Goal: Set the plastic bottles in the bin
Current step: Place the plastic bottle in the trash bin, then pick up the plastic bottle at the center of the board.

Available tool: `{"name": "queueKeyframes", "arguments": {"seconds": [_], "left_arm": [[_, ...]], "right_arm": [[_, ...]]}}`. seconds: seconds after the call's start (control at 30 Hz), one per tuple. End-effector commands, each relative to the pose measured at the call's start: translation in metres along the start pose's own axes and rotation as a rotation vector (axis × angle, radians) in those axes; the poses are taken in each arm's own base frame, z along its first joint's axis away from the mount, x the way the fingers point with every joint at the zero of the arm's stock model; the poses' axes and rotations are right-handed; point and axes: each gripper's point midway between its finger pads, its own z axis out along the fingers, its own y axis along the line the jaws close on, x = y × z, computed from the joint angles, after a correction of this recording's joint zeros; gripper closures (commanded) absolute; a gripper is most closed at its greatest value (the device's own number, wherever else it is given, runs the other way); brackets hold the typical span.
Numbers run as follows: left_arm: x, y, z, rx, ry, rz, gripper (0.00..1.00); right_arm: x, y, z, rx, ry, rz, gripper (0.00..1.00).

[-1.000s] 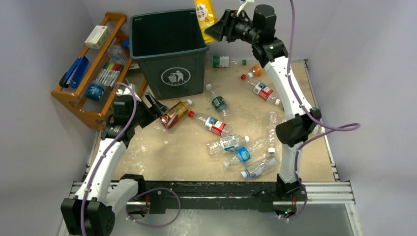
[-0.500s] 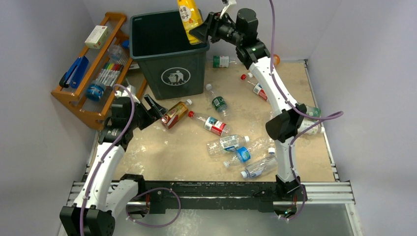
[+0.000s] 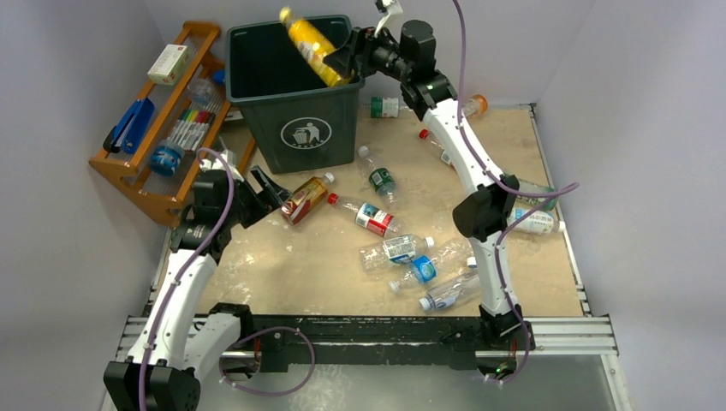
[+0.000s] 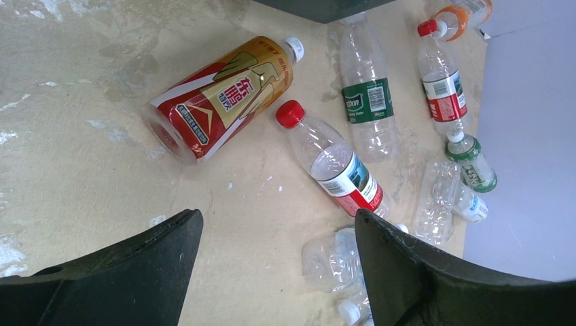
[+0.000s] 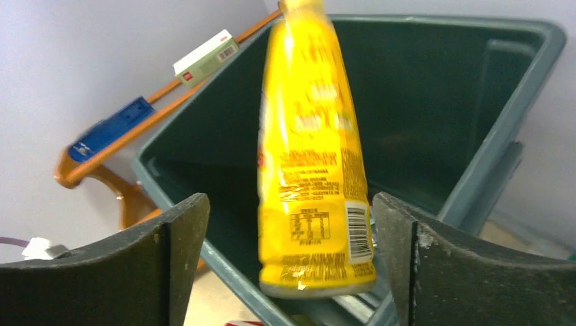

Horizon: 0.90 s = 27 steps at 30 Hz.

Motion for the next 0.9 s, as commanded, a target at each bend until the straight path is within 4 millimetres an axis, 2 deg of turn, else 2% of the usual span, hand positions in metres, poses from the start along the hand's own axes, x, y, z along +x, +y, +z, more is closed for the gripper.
{"name": "queueKeyframes", "arguments": {"seconds": [0.0, 0.23, 0.4, 0.67, 0.87], "left_arm": [[-0.021, -0.015, -0.003, 0.036, -0.056, 0.045, 0.18], [-0.032, -0.013, 0.007, -0.001, -0.069, 0.049, 0.16], [-0.042, -0.010, 0.016, -0.037, -0.076, 0.086, 0.14], [-0.043, 0.006, 0.039, -0.123, -0.032, 0.162, 0.13], [-0.022, 0.003, 0.069, -0.227, 0.058, 0.315, 0.13]], "right_arm": [[-0.064, 0.036, -0.020, -0.041, -0.149, -0.111, 0.01], [-0.085, 0.052, -0.046, -0.019, -0.161, -0.151, 0.00], [-0.090, 0.061, -0.085, 0.060, -0.129, -0.170, 0.00], [-0.034, 0.057, -0.154, 0.157, -0.018, -0.114, 0.00], [0.011, 0.046, -0.204, 0.196, 0.010, -0.054, 0.00]]}}
